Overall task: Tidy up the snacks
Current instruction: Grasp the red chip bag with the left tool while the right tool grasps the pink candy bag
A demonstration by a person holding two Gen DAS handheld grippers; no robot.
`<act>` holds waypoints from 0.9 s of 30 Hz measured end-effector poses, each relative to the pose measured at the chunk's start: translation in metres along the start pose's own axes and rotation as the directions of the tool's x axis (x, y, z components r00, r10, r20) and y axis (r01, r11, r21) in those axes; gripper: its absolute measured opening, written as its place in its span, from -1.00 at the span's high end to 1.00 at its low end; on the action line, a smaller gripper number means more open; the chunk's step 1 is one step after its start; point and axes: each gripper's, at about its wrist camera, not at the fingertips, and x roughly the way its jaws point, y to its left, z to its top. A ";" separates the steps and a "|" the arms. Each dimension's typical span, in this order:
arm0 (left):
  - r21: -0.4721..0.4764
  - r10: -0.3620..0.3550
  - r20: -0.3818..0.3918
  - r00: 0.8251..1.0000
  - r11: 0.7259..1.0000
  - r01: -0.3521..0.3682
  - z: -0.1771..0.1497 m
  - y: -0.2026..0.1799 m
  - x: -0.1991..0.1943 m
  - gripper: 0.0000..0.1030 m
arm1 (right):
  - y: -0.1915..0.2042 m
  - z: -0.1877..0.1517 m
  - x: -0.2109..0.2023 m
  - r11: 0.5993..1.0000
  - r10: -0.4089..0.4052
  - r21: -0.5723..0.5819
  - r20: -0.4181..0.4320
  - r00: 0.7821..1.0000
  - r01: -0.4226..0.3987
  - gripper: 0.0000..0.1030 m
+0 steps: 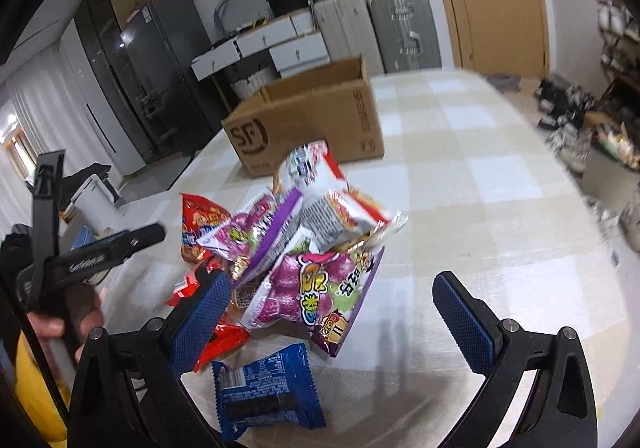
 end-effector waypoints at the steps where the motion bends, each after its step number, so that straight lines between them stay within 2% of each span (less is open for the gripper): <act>1: 0.013 -0.003 -0.022 1.000 1.000 0.003 0.003 -0.001 0.011 -0.91 | -0.003 0.000 0.006 1.000 0.014 0.011 -0.018 1.000 -0.014 -0.81; 2: 0.023 -0.010 -0.053 0.999 1.000 0.011 0.005 -0.001 0.024 -0.78 | -0.005 -0.001 0.013 0.999 0.034 0.020 -0.038 0.999 -0.033 -0.74; 3: 0.021 -0.030 -0.077 0.997 0.999 0.032 0.007 -0.001 0.032 -0.73 | -0.007 -0.001 0.019 0.998 0.051 0.026 -0.058 0.997 -0.049 -0.65; 7: 0.014 -0.102 -0.128 0.986 0.994 0.105 0.010 -0.002 0.054 -0.53 | -0.012 -0.004 0.035 0.996 0.084 0.047 -0.103 0.991 -0.079 -0.64; 11: 0.022 -0.154 -0.147 0.977 0.987 0.159 0.009 -0.006 0.065 -0.10 | -0.014 -0.001 0.046 0.992 0.113 0.065 -0.129 0.985 -0.105 -0.64; 13: 0.013 -0.198 -0.155 0.968 0.979 0.202 0.009 -0.006 0.070 0.04 | -0.014 0.001 0.050 0.990 0.128 0.072 -0.146 0.981 -0.119 -0.64; 17: 0.041 -0.198 -0.143 0.970 0.978 0.206 0.008 -0.012 0.072 0.13 | -0.014 0.002 0.061 0.984 0.163 0.107 -0.179 0.970 -0.145 -0.63; 19: 0.036 -0.213 -0.138 0.967 0.975 0.220 0.007 -0.009 0.069 0.16 | -0.013 0.001 0.063 0.983 0.163 0.111 -0.173 0.972 -0.145 -0.62; 27: -0.021 -0.201 -0.128 0.971 0.980 0.200 0.007 0.016 0.061 0.19 | -0.013 0.001 0.063 0.989 0.124 0.103 -0.180 0.976 -0.106 -0.24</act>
